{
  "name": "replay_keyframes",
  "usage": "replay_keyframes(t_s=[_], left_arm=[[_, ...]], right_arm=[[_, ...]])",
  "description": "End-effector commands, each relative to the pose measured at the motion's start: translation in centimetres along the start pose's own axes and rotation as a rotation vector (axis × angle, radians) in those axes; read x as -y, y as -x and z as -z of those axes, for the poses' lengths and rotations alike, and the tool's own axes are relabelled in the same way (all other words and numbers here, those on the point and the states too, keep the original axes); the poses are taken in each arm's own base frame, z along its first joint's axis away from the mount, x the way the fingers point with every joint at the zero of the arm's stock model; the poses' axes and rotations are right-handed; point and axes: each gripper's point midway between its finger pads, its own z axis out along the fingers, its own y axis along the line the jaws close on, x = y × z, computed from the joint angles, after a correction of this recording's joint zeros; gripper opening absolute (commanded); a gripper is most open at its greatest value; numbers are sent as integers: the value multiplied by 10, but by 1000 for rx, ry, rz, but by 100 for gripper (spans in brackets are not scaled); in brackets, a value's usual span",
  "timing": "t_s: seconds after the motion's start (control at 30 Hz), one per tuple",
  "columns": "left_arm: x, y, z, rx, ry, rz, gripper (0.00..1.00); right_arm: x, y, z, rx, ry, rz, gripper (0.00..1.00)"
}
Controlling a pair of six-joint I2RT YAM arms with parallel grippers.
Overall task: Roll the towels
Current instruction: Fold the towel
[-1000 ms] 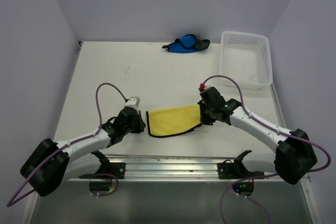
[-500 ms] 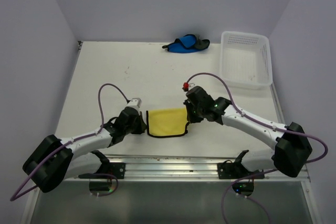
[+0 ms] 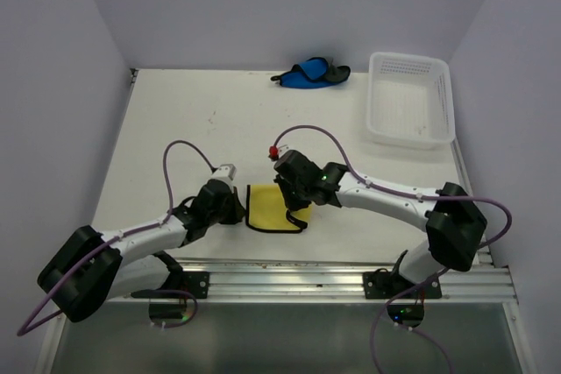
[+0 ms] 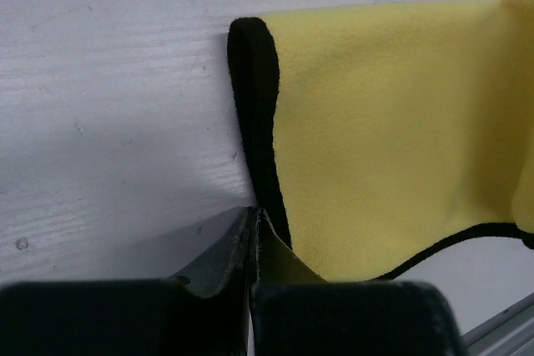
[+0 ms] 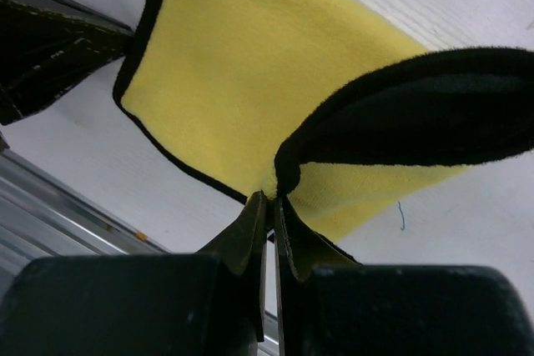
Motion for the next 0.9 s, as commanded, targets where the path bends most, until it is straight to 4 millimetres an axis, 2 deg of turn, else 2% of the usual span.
replay_keyframes(t_s=[0.0, 0.13, 0.43, 0.87], left_arm=[[9, 9, 1, 44, -49, 27, 0], [10, 10, 2, 52, -58, 34, 0], [11, 8, 4, 53, -72, 36, 0], [11, 5, 7, 56, -84, 41, 0]], right_arm=[[-24, 28, 0, 75, 45, -10, 0], [-45, 32, -8, 69, 68, 12, 0], [-72, 34, -23, 47, 118, 8, 0], [-89, 28, -44, 13, 149, 3, 0]])
